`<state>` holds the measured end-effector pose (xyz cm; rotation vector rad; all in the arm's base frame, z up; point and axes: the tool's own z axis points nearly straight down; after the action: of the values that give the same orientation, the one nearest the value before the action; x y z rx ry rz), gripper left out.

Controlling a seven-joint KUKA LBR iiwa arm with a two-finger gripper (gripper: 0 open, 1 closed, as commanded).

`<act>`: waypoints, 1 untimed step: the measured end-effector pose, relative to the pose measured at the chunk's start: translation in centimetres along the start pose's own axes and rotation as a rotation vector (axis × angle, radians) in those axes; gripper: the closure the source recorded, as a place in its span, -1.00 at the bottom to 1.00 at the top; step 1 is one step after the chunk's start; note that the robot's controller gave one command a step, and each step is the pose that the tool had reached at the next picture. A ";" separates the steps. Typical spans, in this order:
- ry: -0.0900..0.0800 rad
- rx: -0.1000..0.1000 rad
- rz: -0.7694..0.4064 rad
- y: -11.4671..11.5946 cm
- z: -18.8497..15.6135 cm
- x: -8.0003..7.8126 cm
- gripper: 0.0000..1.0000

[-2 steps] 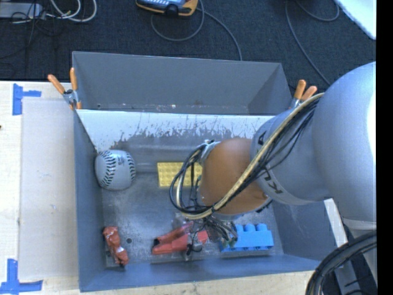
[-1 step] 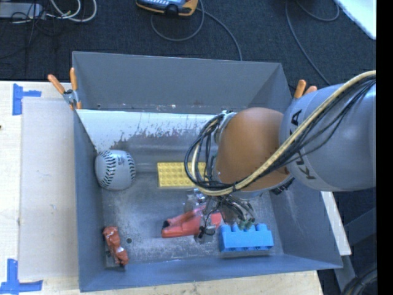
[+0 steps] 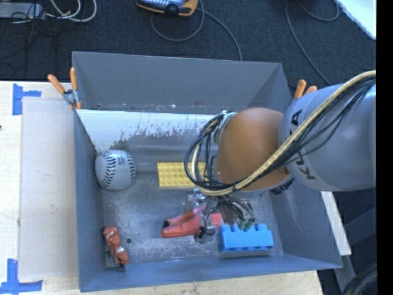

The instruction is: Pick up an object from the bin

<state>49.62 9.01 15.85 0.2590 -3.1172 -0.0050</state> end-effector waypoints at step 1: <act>0.011 0.000 0.001 0.0 -3.3 -0.5 1.00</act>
Offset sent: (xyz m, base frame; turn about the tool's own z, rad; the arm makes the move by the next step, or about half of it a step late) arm 0.0045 -0.0108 0.2222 -0.1084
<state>50.14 9.08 19.16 0.2565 -3.1059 -0.0036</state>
